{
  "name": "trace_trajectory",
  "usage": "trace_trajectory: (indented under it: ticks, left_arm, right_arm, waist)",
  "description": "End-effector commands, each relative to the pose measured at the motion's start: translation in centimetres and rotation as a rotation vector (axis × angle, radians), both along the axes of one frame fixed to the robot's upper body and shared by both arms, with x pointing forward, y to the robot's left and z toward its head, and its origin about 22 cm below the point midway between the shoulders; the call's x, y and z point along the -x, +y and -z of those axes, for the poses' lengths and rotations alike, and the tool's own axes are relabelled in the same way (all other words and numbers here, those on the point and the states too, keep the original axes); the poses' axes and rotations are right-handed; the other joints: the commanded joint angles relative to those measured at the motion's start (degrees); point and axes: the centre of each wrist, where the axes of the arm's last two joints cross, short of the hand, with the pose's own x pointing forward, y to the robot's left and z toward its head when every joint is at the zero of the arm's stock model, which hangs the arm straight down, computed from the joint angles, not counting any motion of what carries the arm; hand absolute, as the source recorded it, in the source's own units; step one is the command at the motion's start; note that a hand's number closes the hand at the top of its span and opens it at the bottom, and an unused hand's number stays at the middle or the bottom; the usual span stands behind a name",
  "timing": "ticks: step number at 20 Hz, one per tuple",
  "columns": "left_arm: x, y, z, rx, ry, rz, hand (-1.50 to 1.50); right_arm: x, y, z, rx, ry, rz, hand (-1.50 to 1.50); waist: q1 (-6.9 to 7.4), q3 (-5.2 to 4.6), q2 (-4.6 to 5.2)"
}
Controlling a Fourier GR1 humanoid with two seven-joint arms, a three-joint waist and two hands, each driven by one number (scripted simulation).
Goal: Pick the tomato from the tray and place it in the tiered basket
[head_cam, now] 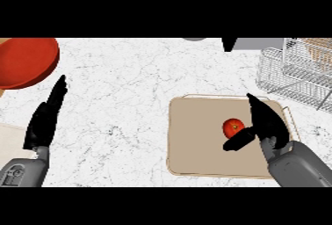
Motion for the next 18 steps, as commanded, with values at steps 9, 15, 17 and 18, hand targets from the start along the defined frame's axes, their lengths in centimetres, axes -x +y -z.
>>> trace_trajectory:
  ticks: [9, 15, 17, 18]
  left_arm:
    - [-0.1, 1.0, -0.9, -0.009, 0.005, -0.004, 0.00]
    - [0.8, -0.9, -0.2, -0.007, -0.022, 0.008, 0.00]
    - [0.0, 0.4, 0.0, 0.030, 0.008, 0.002, 0.00]
    - [1.1, -0.2, -1.1, 0.000, 0.005, 0.010, 0.00]
  right_arm:
    - [-0.6, 0.1, 2.0, 0.012, 0.125, 0.172, -1.50]
    - [-2.2, 0.4, 3.5, 0.013, 0.166, 0.154, -1.50]
    - [-1.9, 0.9, 4.1, -0.005, 0.170, 0.150, -1.50]
    - [-0.6, 0.3, 5.3, 0.000, 0.159, 0.151, -1.50]
  waist:
    - [-0.08, 0.02, 0.04]
    - [0.25, 0.04, 0.03]
    - [0.00, 0.03, 0.09]
    - [0.07, 0.05, -0.02]
